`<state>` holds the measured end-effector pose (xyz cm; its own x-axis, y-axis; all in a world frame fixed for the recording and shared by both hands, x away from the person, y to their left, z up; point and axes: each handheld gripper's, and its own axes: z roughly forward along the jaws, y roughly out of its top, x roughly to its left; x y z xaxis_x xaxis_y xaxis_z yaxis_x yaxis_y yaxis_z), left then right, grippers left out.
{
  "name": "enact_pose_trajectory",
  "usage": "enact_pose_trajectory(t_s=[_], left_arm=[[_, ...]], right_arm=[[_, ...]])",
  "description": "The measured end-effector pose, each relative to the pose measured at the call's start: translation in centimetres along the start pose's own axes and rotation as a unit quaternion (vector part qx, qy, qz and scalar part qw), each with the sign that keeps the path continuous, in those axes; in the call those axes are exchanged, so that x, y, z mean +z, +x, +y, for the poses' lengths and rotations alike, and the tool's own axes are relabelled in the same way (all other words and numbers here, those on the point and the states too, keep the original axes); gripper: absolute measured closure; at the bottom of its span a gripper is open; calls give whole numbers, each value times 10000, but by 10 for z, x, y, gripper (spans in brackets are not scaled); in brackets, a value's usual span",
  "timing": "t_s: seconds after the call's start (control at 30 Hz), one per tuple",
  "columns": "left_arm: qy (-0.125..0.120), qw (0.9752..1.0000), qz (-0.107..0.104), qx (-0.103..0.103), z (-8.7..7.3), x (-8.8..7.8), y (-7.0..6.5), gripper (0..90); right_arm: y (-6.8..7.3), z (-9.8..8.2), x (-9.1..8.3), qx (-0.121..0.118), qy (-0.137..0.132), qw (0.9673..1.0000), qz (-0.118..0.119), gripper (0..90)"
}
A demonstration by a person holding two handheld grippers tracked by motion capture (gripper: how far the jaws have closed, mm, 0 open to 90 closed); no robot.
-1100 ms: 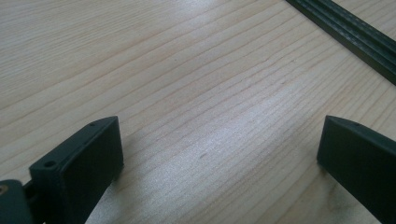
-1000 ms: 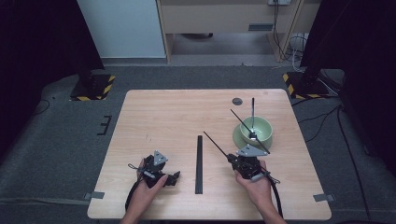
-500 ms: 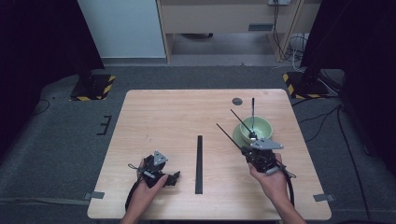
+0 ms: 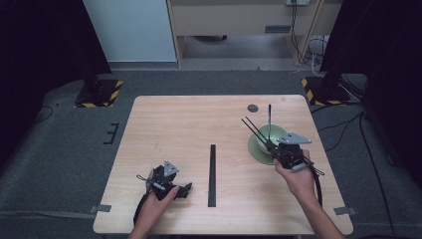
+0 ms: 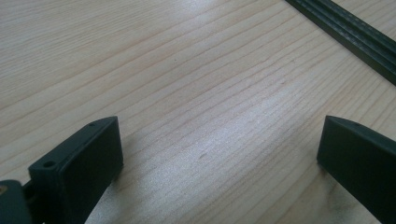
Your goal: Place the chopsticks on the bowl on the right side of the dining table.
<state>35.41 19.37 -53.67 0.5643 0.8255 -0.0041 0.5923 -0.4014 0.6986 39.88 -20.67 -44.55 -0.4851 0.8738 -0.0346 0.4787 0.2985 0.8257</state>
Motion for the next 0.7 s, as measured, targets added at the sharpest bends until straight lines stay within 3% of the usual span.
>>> enact_pose_trajectory(t_s=[0.2, 0.7], left_arm=[[4, 10000, -1, 7, 0, 0, 0, 0], [4, 10000, -1, 7, 0, 0, 0, 0]], right_arm=[[-7, -4, 11, 82, 42, 9999, -77, 862], [-9, -7, 23, 153, 61, 9998, -123, 861]])
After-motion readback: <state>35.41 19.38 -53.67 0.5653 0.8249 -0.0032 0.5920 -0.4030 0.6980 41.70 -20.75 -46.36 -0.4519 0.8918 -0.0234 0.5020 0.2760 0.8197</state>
